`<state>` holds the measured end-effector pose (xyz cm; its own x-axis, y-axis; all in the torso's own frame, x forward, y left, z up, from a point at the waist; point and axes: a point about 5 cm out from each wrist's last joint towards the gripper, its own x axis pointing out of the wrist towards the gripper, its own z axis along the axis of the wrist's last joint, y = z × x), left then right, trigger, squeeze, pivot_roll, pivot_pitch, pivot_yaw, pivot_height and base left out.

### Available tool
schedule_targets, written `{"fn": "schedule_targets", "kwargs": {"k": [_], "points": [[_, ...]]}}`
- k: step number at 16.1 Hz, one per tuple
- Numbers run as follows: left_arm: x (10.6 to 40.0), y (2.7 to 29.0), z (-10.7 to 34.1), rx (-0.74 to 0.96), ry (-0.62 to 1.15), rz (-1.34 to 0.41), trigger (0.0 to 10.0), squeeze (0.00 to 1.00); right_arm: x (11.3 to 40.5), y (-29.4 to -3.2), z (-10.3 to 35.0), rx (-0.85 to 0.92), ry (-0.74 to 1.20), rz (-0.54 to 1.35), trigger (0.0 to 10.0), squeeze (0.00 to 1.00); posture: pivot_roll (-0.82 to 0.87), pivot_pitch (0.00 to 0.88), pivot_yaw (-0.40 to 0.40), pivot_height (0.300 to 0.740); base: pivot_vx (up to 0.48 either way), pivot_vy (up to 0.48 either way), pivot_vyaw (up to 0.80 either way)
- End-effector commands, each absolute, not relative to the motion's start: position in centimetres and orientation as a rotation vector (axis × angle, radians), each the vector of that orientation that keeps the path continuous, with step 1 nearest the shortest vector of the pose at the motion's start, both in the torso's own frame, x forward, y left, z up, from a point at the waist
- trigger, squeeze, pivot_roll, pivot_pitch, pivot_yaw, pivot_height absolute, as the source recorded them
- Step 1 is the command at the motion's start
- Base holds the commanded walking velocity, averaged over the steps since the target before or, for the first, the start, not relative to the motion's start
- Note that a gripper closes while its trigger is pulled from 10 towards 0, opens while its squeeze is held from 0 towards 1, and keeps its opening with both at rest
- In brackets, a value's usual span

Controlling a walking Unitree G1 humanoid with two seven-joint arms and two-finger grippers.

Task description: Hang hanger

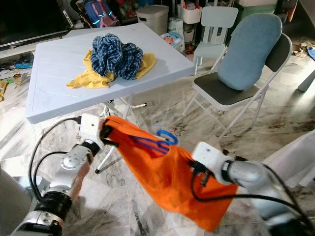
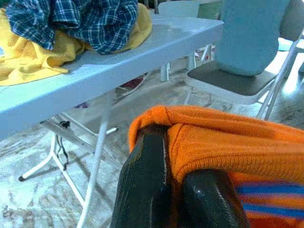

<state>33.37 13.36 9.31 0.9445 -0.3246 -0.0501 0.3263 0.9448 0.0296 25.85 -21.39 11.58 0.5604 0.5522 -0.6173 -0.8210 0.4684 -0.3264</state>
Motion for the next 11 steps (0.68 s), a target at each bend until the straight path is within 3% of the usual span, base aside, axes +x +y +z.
{"fn": "schedule_targets", "kwargs": {"k": [1,5,11], "points": [[33.9,16.3,9.8,0.054,0.047,-0.239,0.0,0.00,25.3,-24.7,13.5,-0.675,0.476,0.853,10.0,0.00,-0.29,0.000,0.066,0.740,0.000,0.000,0.00],[33.9,16.6,9.3,0.069,0.083,-0.237,0.0,0.00,23.8,-28.2,15.5,-0.683,0.526,0.899,10.0,0.00,-0.30,0.000,0.073,0.740,0.000,0.000,0.00],[33.4,16.3,7.7,0.070,0.160,-0.284,0.0,0.00,21.9,-29.0,19.2,-0.585,0.472,1.071,10.0,0.00,-0.30,0.000,0.079,0.740,0.000,0.000,0.00]]}}
